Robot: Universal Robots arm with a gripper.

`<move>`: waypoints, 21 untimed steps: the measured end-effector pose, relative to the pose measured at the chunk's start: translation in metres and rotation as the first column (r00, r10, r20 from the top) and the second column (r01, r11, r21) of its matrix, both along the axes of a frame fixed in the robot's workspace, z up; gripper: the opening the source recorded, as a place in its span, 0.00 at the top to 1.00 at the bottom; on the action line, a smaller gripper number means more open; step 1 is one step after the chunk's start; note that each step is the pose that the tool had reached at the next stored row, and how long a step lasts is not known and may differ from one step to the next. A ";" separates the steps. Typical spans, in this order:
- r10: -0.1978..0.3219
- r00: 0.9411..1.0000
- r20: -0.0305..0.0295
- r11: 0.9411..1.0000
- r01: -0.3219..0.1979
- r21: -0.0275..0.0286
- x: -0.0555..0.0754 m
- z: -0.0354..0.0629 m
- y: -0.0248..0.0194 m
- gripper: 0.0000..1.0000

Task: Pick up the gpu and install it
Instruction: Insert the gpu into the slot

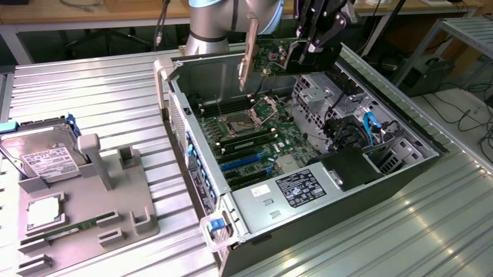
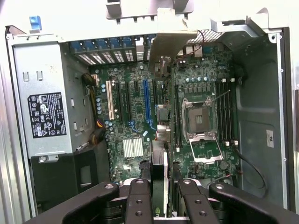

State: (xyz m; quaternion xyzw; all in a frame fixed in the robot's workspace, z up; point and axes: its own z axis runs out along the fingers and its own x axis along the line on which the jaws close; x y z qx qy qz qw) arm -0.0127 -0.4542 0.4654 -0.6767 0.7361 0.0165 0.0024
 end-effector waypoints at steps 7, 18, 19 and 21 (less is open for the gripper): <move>0.005 1.000 0.000 1.000 -0.005 0.000 0.000 -0.0021 0.0000 0.73; 0.015 1.000 0.000 1.000 -0.015 0.000 0.000 -0.0058 0.0000 0.73; 0.016 1.000 0.000 1.000 -0.016 0.000 0.000 -0.0061 0.0000 0.73; 0.019 1.000 0.000 1.000 -0.019 0.000 0.000 -0.0069 0.0000 0.73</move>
